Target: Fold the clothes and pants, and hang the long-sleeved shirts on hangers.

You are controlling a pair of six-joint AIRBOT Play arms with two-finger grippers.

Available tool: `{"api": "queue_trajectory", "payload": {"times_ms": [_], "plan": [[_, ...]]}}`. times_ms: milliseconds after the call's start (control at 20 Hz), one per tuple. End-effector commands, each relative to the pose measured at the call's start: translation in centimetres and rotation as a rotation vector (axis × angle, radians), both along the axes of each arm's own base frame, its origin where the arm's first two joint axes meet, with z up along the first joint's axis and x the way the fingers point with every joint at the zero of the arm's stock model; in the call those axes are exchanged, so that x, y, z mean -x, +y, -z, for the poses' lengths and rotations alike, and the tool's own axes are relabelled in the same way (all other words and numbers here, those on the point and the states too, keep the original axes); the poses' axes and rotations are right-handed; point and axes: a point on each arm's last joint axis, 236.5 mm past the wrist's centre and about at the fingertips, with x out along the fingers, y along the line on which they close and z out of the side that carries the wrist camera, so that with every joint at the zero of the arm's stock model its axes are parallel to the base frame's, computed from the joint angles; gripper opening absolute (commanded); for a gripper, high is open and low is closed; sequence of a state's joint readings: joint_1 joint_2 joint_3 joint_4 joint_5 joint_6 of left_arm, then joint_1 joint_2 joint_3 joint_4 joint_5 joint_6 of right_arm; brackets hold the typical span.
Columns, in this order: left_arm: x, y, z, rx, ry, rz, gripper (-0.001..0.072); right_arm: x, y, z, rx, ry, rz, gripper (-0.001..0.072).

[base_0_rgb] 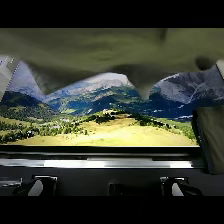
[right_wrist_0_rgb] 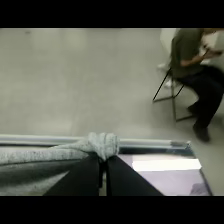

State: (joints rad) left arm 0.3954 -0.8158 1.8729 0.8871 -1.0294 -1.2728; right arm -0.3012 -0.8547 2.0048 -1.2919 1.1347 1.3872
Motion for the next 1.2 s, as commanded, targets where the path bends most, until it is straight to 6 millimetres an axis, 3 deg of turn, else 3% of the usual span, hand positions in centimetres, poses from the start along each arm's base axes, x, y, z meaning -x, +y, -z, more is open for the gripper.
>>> {"api": "queue_trajectory", "payload": {"times_ms": [0, 100, 200, 300, 350, 450, 550, 650, 750, 850, 950, 1000, 1100, 1150], "plan": [[7.2, -2.6, -5.0, -0.021, -0.182, -0.005, 0.0018, 9.6, 0.5, -5.1, 0.071, -0.21, 0.103, 0.0031], [8.6, -3.1, -5.9, -0.028, -0.223, -0.009, 0.0017, 11.3, 0.5, -6.4, 0.055, -0.273, 0.12, 0.003], [8.8, -3.2, -5.9, -0.033, -0.223, -0.006, 0.0017, 11.3, 0.3, -6.5, 0.019, -0.279, 0.12, 0.003], [6.7, -2.4, -3.6, -0.037, -0.113, -0.016, 0.0017, 9.2, -0.2, -4.6, 0.005, -0.192, 0.119, 0.003], [4.8, -2.0, -1.1, -0.019, 0.0, -0.001, 0.0017, 7.3, -0.7, -2.2, -0.01, -0.082, 0.118, 0.003], [-0.1, -1.3, 6.0, 0.057, 0.284, 0.062, 0.0018, 2.4, -1.6, 6.5, -0.08, 0.284, 0.096, 0.0029], [-5.4, -1.0, 15.7, 0.126, 0.593, 0.136, 0.0018, -1.6, -1.8, 18.1, -0.187, 0.755, 0.043, 0.0027], [-9.5, -1.1, 26.7, 0.195, 0.86, 0.178, 0.0018, -5.0, -1.0, 28.1, -0.271, 1.099, -0.034, 0.0026], [-11.6, -0.8, 38.0, 0.272, 1.086, 0.153, 0.0018, -8.8, 0.7, 36.8, -0.275, 1.276, -0.076, 0.0026], [-12.4, -0.4, 46.9, 0.362, 1.234, 0.108, 0.0018, -13.0, 3.1, 44.4, -0.32, 1.352, -0.063, 0.0027], [-13.5, 0.2, 52.8, 0.423, 1.319, 0.066, 0.0018, -17.0, 5.4, 50.3, -0.363, 1.383, -0.051, 0.0027], [-14.6, 0.5, 54.4, 0.449, 1.332, 0.054, 0.0019, -18.9, 6.3, 52.5, -0.376, 1.37, -0.053, 0.0028], [-17.7, 1.4, 56.1, 0.475, 1.308, 0.024, 0.0019, -23.2, 7.0, 55.2, -0.424, 1.279, -0.043, 0.0028], [-19.3, 1.9, 56.2, 0.476, 1.287, 0.017, 0.0019, -25.1, 6.5, 55.4, -0.453, 1.213, -0.014, 0.0028]]}}
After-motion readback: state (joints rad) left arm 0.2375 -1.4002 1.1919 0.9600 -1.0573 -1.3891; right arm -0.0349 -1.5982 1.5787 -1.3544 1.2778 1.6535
